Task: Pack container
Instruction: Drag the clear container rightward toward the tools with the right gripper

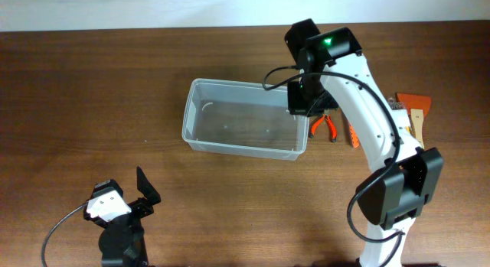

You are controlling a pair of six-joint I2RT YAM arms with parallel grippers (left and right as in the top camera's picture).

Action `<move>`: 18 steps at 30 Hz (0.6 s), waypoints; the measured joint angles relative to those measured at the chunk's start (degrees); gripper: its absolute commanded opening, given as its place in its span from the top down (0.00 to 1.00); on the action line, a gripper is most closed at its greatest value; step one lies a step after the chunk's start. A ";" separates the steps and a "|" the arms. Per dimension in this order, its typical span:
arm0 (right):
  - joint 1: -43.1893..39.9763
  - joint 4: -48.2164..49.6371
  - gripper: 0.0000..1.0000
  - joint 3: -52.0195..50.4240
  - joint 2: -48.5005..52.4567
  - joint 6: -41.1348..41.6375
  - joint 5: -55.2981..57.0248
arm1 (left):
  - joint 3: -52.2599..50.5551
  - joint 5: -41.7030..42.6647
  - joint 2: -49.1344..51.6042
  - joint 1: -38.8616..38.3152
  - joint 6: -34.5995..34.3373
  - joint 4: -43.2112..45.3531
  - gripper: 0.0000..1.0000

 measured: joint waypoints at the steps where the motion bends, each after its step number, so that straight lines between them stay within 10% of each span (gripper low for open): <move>1: 0.31 -0.55 0.96 0.00 0.00 0.20 -0.15 | 0.00 0.00 0.00 0.00 0.00 0.00 0.01; 18: 0.26 19.43 0.96 -1.84 5.20 -0.96 0.57 | 0.00 0.00 0.00 0.00 0.00 0.00 0.01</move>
